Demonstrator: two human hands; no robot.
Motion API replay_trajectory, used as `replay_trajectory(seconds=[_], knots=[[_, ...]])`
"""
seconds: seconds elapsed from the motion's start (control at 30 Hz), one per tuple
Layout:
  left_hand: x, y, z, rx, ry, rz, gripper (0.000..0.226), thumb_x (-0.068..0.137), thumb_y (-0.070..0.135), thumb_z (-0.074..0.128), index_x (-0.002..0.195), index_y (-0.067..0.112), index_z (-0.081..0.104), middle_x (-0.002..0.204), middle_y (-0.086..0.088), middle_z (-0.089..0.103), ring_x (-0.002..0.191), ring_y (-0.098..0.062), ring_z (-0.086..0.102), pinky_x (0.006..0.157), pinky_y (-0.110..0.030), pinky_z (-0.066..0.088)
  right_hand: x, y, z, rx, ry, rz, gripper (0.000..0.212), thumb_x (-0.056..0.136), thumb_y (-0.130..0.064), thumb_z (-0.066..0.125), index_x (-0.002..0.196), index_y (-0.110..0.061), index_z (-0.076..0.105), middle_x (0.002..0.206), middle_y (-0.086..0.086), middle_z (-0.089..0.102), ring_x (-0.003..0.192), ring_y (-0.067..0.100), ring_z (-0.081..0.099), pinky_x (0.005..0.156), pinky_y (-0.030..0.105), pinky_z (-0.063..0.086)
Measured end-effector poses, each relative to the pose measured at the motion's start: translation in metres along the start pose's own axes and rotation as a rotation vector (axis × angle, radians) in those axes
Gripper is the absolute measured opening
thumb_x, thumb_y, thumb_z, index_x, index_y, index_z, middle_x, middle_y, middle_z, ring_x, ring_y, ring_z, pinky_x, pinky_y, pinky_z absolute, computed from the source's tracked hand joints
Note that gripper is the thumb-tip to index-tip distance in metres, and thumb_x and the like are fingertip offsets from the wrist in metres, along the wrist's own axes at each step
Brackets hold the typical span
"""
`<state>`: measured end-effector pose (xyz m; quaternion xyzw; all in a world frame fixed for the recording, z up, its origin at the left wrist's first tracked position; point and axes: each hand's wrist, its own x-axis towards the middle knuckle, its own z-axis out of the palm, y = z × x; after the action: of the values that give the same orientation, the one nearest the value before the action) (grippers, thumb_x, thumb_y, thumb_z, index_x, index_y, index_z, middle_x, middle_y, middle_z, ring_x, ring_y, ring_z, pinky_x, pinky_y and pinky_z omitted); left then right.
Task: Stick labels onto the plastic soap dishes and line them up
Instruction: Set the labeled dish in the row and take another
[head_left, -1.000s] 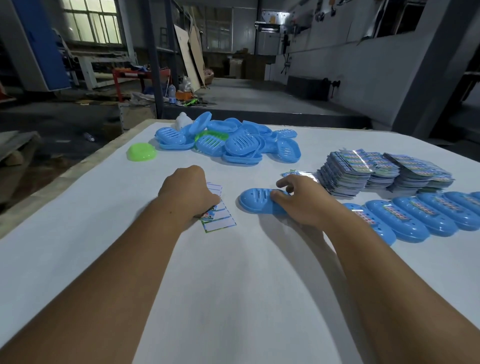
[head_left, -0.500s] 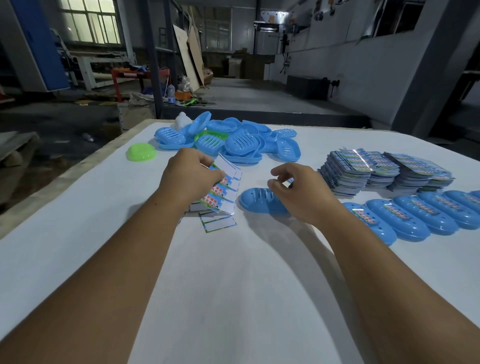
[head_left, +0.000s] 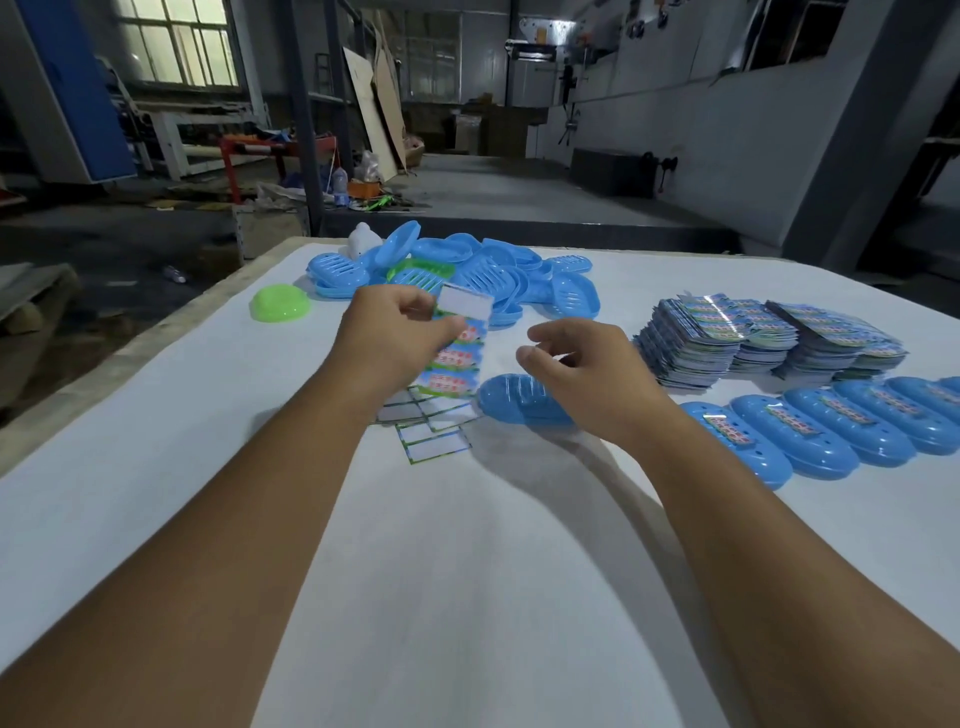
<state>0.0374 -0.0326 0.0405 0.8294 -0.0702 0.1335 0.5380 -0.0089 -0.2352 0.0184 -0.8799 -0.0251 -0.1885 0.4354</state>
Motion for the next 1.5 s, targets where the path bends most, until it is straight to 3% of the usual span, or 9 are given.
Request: replay_trajectory(seconds=[0.13,0.2,0.3,0.53,0.67,0.83,1.03,1.23,1.5], knots=[[-0.011,0.007,0.012,-0.205,-0.214,-0.003,0.014,0.078,0.018,0.085,0.087,0.014,0.076,0.074,0.009,0.076,0.064,0.0,0.07,0.056,-0.011,0.048,0.001,-0.004,0.001,0.289,-0.056,0.012,0.023,0.09,-0.027,0.077,0.111,-0.023,0.067,0.084,-0.011,0.078,0.079,0.002,0.073,0.069,0.016,0.056],[-0.014,0.008,0.016,-0.224,-0.261,-0.006,0.009,0.081,0.017,0.082,0.087,0.017,0.076,0.075,0.007,0.077,0.068,-0.005,0.072,0.059,-0.013,0.051,0.002,-0.004,0.0,0.35,-0.074,-0.018,0.012,0.093,-0.015,0.073,0.099,-0.025,0.069,0.076,-0.01,0.078,0.07,0.002,0.073,0.062,0.015,0.054],[-0.016,0.011,0.017,-0.21,-0.21,-0.022,0.004,0.086,0.016,0.075,0.087,0.02,0.075,0.071,0.009,0.075,0.067,-0.004,0.07,0.057,-0.01,0.048,0.003,-0.005,-0.003,0.389,-0.044,-0.02,0.019,0.095,-0.01,0.07,0.093,-0.029,0.067,0.071,-0.014,0.076,0.063,-0.003,0.07,0.052,0.009,0.048],[-0.017,0.018,0.016,-0.142,-0.148,-0.015,0.02,0.081,0.009,0.075,0.092,0.025,0.071,0.066,0.007,0.071,0.054,0.004,0.062,0.044,-0.007,0.04,0.002,-0.005,-0.005,0.413,-0.036,0.033,0.016,0.096,-0.013,0.07,0.092,-0.029,0.066,0.075,-0.017,0.077,0.069,-0.004,0.072,0.05,0.009,0.048],[-0.016,0.017,0.015,-0.138,-0.15,-0.002,0.021,0.081,0.01,0.075,0.09,0.028,0.069,0.06,0.009,0.07,0.057,0.002,0.062,0.046,-0.008,0.04,0.002,-0.007,-0.005,0.43,-0.031,0.065,0.014,0.096,-0.015,0.07,0.109,-0.017,0.068,0.079,-0.015,0.078,0.073,-0.001,0.074,0.051,0.01,0.05],[-0.017,0.016,0.014,-0.11,-0.164,0.013,0.023,0.081,0.011,0.076,0.091,0.029,0.067,0.06,0.008,0.071,0.056,0.002,0.06,0.043,-0.009,0.038,0.002,-0.007,-0.005,0.399,-0.036,0.058,0.016,0.095,-0.016,0.071,0.095,-0.03,0.065,0.076,-0.017,0.077,0.072,-0.002,0.073,0.051,0.01,0.05],[-0.018,0.017,0.012,-0.096,-0.196,0.024,0.027,0.081,0.013,0.08,0.095,0.03,0.063,0.069,0.008,0.075,0.066,-0.001,0.066,0.055,-0.016,0.044,0.002,-0.009,-0.005,0.324,0.025,0.138,0.026,0.092,-0.022,0.076,0.115,-0.025,0.064,0.083,-0.005,0.079,0.077,0.006,0.076,0.065,0.027,0.063],[-0.019,0.015,0.015,-0.098,-0.209,0.05,0.033,0.081,0.014,0.081,0.098,0.028,0.057,0.072,0.011,0.076,0.065,0.002,0.068,0.065,-0.021,0.047,0.001,-0.006,-0.002,-0.063,0.141,-0.028,0.013,0.086,-0.032,0.078,0.085,-0.023,0.069,0.08,-0.007,0.069,0.068,0.009,0.061,0.065,0.032,0.053],[-0.021,0.013,0.022,-0.009,-0.158,0.101,0.03,0.079,0.022,0.081,0.089,0.032,0.055,0.074,0.012,0.075,0.079,-0.01,0.071,0.077,-0.033,0.056,-0.006,-0.014,0.0,-0.103,0.074,-0.031,0.021,0.085,-0.034,0.072,0.065,-0.034,0.075,0.064,-0.017,0.072,0.064,0.0,0.068,0.057,0.022,0.05]])
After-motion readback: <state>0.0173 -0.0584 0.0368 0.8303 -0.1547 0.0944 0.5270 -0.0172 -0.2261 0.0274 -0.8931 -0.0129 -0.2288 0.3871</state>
